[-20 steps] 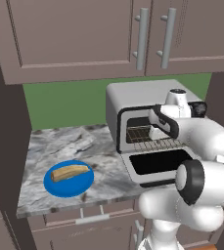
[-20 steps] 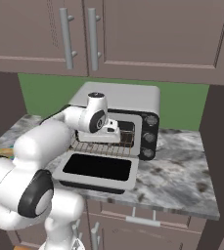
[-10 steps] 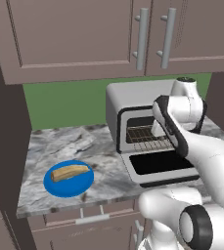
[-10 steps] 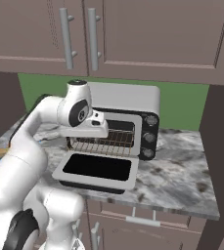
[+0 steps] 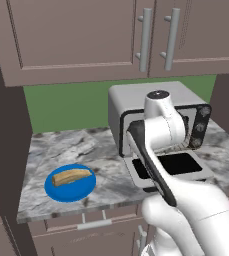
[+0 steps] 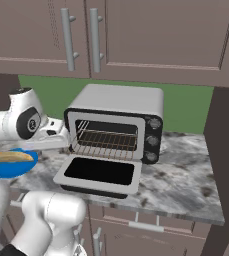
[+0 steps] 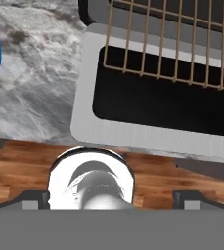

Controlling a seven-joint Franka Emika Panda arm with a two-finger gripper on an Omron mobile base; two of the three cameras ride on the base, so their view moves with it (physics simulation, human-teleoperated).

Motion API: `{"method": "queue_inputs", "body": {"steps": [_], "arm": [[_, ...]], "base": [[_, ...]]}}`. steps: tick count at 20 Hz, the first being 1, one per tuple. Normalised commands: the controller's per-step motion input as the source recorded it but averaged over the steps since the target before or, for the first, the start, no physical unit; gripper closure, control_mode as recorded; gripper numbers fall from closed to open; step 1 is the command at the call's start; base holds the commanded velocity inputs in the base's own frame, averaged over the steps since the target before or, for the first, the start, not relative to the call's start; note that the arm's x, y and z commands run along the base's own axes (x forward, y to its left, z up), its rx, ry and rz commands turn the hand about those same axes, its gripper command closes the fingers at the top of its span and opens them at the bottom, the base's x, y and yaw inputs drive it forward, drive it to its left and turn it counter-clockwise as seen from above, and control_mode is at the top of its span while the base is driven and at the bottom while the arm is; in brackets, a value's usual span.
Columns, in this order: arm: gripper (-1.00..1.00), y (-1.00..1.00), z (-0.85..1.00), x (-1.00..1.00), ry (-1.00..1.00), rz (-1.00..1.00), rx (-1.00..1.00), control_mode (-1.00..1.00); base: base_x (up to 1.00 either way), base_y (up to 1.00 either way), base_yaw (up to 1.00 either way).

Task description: Pull the toaster oven rack outwards. Pick up the baguette from the plate and place it on the toaster oven rack. Close the toaster oven door fully and set the temperature to the lowest setting.

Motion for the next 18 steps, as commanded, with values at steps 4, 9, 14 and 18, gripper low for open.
{"method": "queue_inputs", "body": {"steps": [4, 9, 14, 18], "arm": [[-1.0, 1.0, 0.21, -0.46, -0.03, 0.04, -0.15, -1.0], [-1.0, 1.0, 0.12, 0.0, 0.0, 0.24, -0.24, -1.0], [-1.0, 0.82, -0.01, 0.1, 0.11, 0.26, -0.06, -1.0], [-1.0, 0.24, -0.04, 0.56, 0.03, 0.15, 0.07, -1.0]], "base": [[0.0, 0.0, 0.0], [0.0, 0.0, 0.0], [0.0, 0.0, 0.0], [0.0, 0.0, 0.0]]}}
